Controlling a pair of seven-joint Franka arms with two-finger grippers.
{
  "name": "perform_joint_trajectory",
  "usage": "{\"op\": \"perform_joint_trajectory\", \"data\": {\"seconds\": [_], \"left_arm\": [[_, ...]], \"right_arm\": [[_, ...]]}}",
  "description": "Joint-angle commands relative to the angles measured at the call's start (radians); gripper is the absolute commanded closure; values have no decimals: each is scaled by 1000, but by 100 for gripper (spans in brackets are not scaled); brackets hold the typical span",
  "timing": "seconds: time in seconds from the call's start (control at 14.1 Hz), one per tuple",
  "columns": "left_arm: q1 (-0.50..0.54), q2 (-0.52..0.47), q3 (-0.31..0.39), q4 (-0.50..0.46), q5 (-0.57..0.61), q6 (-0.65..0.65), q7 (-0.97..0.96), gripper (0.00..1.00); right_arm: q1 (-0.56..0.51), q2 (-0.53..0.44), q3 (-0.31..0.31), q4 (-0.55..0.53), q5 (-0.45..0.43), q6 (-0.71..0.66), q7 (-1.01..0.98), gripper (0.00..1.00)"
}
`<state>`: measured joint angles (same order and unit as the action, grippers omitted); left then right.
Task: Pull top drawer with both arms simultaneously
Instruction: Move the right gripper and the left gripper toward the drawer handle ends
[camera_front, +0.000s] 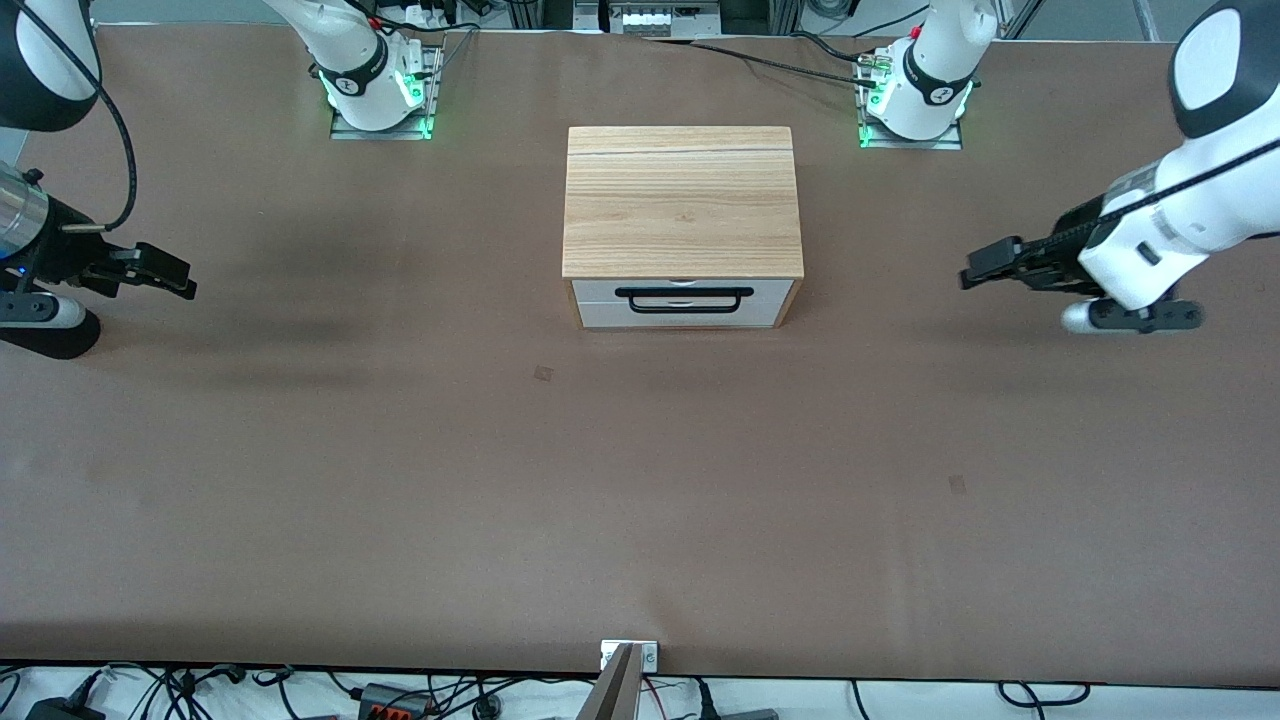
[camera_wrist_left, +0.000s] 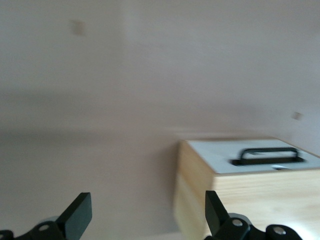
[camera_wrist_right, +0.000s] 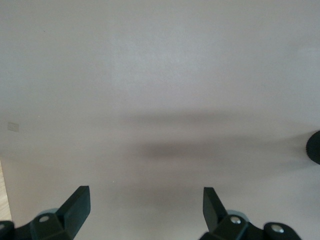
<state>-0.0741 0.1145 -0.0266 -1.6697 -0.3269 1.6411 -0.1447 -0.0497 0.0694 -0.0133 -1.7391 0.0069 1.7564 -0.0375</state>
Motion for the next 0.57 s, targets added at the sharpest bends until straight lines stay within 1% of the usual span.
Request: {"op": "perform_joint_trajectory", "data": {"seconds": [0.0,0.14,0.21,0.28,0.36,0.43,0.5], "left_arm": [[-38,91,-9,47,-148,-21,1,0],[-55,138,-9,47,-249,-9,5,0],[-58,160,-9,38,-315,17,37,0],[-61,171,-9,16,-349,54,110,0],[-59,192,-13,-1,-401,62,190,0],[-55,201,-13,-27,-497,63,247,0],[-52,206,-13,-71,-579,66,284,0]], "right_arm": [[-1,26,12,10,18,-23,-4,0],[45,61,18,10,21,-26,-1,0],[92,87,18,16,45,-25,2,0],[118,110,16,16,136,-15,2,0],[126,140,16,16,238,-2,1,0],[135,176,18,15,308,30,-2,0],[166,203,19,15,341,61,-7,0]]}}
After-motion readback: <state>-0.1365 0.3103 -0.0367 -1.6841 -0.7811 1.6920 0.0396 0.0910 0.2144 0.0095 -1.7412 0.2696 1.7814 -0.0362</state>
